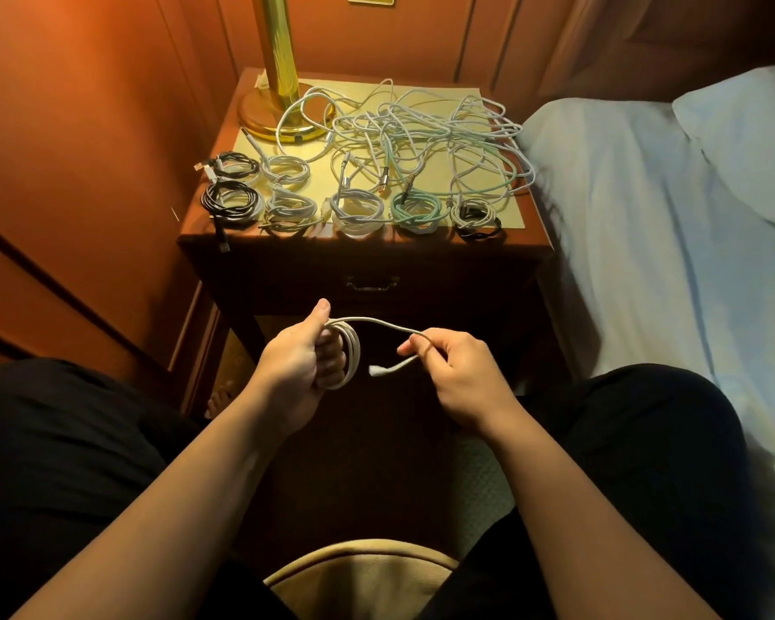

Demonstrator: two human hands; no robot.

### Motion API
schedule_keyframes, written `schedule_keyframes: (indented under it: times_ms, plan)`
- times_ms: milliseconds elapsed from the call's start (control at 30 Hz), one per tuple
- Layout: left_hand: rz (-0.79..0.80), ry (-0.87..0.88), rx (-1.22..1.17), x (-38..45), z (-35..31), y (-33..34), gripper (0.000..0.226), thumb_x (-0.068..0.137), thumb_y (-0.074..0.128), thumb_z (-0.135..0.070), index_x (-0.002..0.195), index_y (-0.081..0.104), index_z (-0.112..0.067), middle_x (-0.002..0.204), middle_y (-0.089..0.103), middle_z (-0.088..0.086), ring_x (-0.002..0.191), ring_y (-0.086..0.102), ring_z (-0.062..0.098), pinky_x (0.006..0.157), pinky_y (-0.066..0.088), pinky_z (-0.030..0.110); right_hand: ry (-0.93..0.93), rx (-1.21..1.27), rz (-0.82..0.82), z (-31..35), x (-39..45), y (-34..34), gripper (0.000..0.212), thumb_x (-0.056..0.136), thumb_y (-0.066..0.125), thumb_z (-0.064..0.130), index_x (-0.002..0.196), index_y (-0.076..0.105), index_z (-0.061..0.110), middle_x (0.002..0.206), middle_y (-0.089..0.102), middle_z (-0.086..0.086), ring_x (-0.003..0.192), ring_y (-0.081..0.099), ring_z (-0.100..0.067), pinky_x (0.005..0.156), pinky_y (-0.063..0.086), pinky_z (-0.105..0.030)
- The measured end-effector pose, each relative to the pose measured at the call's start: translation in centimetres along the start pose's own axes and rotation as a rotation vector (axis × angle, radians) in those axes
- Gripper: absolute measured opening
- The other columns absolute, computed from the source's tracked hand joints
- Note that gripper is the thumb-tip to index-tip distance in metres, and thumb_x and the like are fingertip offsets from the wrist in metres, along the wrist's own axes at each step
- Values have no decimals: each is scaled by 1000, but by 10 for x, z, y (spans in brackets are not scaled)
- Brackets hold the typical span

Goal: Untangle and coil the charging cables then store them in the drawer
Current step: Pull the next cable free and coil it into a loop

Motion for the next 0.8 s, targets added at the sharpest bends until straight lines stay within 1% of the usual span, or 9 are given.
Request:
schedule_keyframes:
  times_ms: [67,100,167,233,500,600,667,733,800]
  plan:
    - [10,-17,-8,0,1,1,55,109,42,-43,59,35,-20,52,25,-6,42,23,7,39,23,20,-20,105,34,-1,1,4,20,106,58,31,110,77,25,82,73,12,83,67,-2,82,56,-30]
    - [12,-26,-19,-1,2,1,55,108,42,-42,59,34,-20,53,25,-6,42,23,7,39,23,19,-25,140,41,-1,2,4,19,105,60,30,111,78,25,91,76,9,97,69,-4,95,56,-35]
    - [11,-37,-37,-1,2,0,55,108,43,-42,59,34,-20,54,24,-5,42,22,7,38,23,19,-30,216,57,1,2,4,19,104,62,27,110,79,23,98,79,7,106,70,-6,105,52,-40]
    - [16,-44,-47,-1,3,-1,54,108,43,-43,60,35,-20,55,24,-5,44,22,7,39,23,19,-29,275,63,0,3,3,19,104,63,24,111,80,19,100,80,6,108,70,-5,107,52,-39]
    - [-15,-78,-68,-4,11,2,54,106,48,-43,58,39,-20,55,27,-6,41,26,5,38,24,17,-39,264,74,0,-1,15,18,103,64,27,106,81,23,99,79,7,107,71,-4,106,53,-39]
    - [-35,-88,-69,-3,15,2,54,104,51,-42,56,44,-19,52,33,-5,40,32,6,38,32,18,-64,280,152,5,-2,21,19,104,62,24,112,79,20,101,79,3,106,72,-7,104,53,-37]
    - [-39,-86,-32,-5,16,5,50,103,53,-43,61,54,-15,54,44,-1,45,44,10,45,42,21,-83,282,236,9,-4,28,19,105,61,24,113,78,20,104,78,-1,106,72,-15,101,56,-39]
    - [-68,-80,18,-6,17,6,42,104,54,-41,81,62,-6,64,61,6,58,62,16,57,54,27,-50,335,314,10,-4,37,20,107,57,21,110,76,18,99,78,2,98,72,-12,89,58,-33]
    - [-78,-81,19,-5,18,6,41,104,54,-40,90,63,-3,71,67,9,64,67,20,62,57,31,17,404,361,12,-6,44,20,108,51,17,104,71,19,83,71,12,74,64,-3,62,49,-18]
Point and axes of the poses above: each hand's wrist, its own x-axis towards the middle knuckle, its own y-axis out of the palm, z = x × y, the point moved 6 cm from there along x, towards the middle knuckle
